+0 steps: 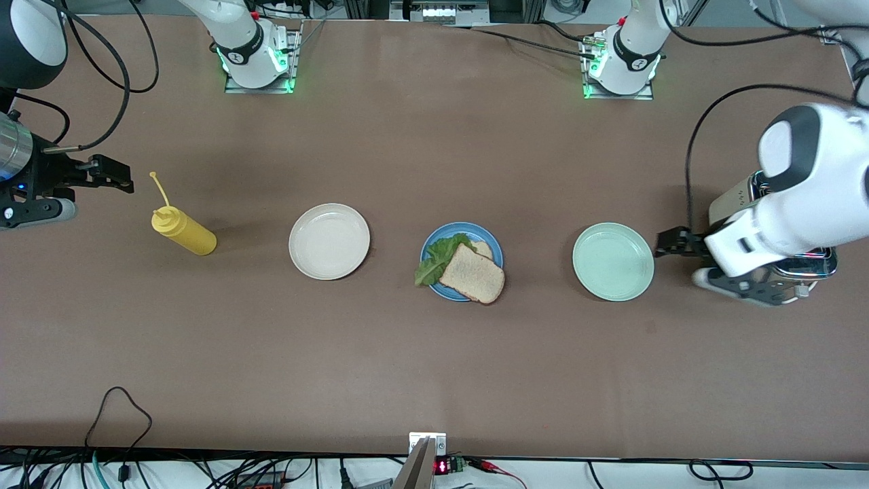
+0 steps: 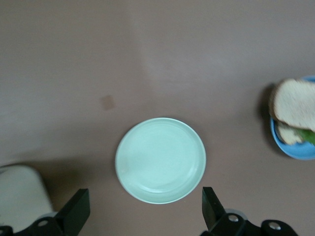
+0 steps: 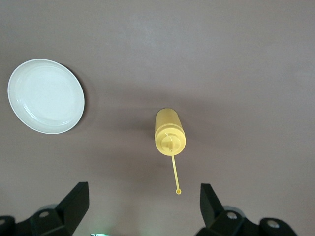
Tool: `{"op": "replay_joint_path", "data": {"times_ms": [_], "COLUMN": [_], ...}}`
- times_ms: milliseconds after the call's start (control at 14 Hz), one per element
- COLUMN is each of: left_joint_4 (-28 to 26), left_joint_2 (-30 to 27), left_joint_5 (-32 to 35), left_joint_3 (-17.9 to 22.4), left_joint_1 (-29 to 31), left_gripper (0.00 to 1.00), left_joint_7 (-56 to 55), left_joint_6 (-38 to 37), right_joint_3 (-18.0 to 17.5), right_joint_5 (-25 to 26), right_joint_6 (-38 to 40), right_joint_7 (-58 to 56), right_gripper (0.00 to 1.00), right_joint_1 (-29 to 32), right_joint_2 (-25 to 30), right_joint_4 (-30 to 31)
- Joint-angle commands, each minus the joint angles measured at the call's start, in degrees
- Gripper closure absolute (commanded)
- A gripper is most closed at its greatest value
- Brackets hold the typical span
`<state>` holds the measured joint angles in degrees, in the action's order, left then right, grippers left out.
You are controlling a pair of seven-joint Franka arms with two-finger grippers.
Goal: Make sandwich in blue plate with both arms
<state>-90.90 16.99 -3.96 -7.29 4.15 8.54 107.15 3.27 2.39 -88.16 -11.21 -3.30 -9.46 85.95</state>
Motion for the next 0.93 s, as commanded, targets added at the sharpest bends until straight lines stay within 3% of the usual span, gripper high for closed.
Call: {"op": "replay_joint_path", "data": {"times_ms": [0, 71, 429, 714, 857], "left_joint_4": [0.98, 1.07, -2.43, -9.1, -10.26], "left_joint_2": [-5.81, -7.83, -16.98, -23.48, -24.11], "left_joint_5": [1.94, 1.94, 2.03, 2.03, 2.11], "left_joint_3": [7.09, 8.85, 8.69, 8.61, 8.61], "left_joint_1": [-4.83, -5.63, -4.94, -4.85, -4.85], "left_gripper": [0.0, 0.0, 0.0, 0.0, 0.0], "left_joint_7": [-6.94, -7.56, -8.36, -9.07, -8.89], "left_joint_6": [-4.9, -6.85, -15.12, -15.39, -15.48], "right_joint_3": [-0.37, -0.28, -0.28, -0.63, -0.63], "right_joint_5": [0.07, 0.24, -2.31, -2.04, -2.04], "right_joint_6": [0.44, 0.53, 0.88, -0.26, -0.18], "right_joint_7": [1.19, 1.11, 0.93, 0.93, 0.93], "right_gripper": [0.0, 0.0, 0.0, 0.0, 0.0], "right_joint_1": [0.4, 0.75, 3.82, 3.12, 3.38], "right_joint_2": [-0.47, -0.47, 0.15, 0.06, 0.06], "right_joint_4": [-1.4, -1.31, -0.88, -1.05, -1.05]}}
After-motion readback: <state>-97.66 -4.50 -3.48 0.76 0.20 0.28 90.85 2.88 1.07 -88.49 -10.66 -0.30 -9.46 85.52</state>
